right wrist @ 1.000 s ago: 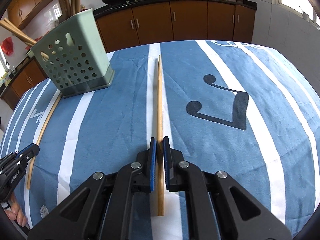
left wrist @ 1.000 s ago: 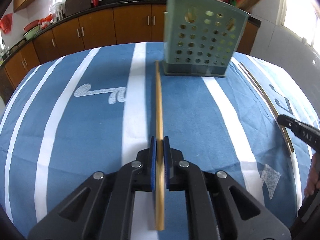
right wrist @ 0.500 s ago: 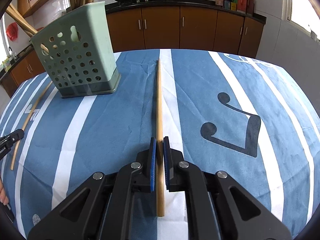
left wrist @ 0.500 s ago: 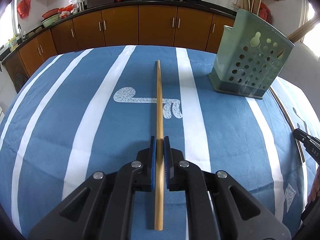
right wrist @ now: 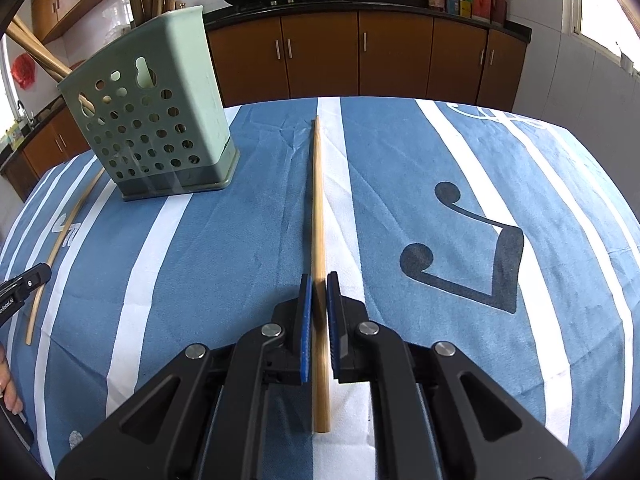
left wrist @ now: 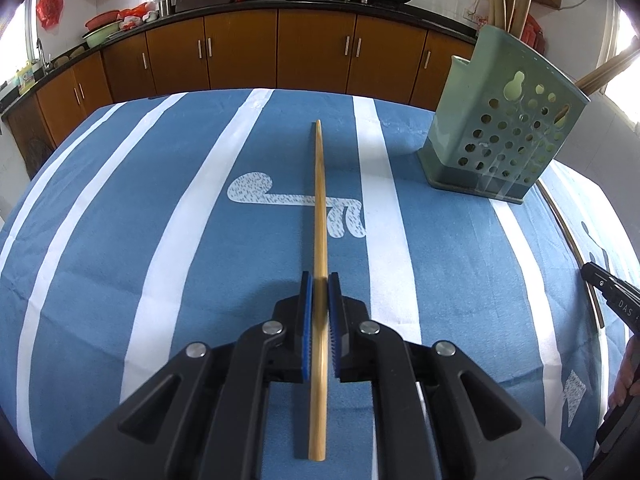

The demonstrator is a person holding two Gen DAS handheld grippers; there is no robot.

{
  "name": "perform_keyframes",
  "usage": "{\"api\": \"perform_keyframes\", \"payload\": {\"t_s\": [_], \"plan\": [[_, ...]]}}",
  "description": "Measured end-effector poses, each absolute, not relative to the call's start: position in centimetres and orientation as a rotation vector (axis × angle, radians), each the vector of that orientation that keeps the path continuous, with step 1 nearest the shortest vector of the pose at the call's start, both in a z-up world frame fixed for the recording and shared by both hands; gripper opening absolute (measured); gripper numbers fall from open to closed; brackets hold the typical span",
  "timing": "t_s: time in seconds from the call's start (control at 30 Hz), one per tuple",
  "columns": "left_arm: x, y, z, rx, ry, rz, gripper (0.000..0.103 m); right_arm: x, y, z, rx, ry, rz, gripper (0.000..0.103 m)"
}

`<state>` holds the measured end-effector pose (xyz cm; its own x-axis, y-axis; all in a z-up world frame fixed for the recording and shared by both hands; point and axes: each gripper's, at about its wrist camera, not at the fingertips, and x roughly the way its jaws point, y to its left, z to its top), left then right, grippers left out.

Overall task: Organize utensils
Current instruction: 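Lift both held chopsticks upright and carry them over the green holder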

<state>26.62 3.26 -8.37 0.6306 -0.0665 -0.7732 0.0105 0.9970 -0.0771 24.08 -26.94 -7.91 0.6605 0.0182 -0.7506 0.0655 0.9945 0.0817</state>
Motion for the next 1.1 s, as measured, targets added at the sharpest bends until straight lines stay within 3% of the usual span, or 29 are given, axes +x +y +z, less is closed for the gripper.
{"api": "perform_keyframes", "payload": {"t_s": [1.1], "plan": [[26.06,3.08,-8.27,-0.034,0.9,-0.065,0.01,23.52,-26.57,-7.86,0.071,0.851,-0.019,0.009]]}}
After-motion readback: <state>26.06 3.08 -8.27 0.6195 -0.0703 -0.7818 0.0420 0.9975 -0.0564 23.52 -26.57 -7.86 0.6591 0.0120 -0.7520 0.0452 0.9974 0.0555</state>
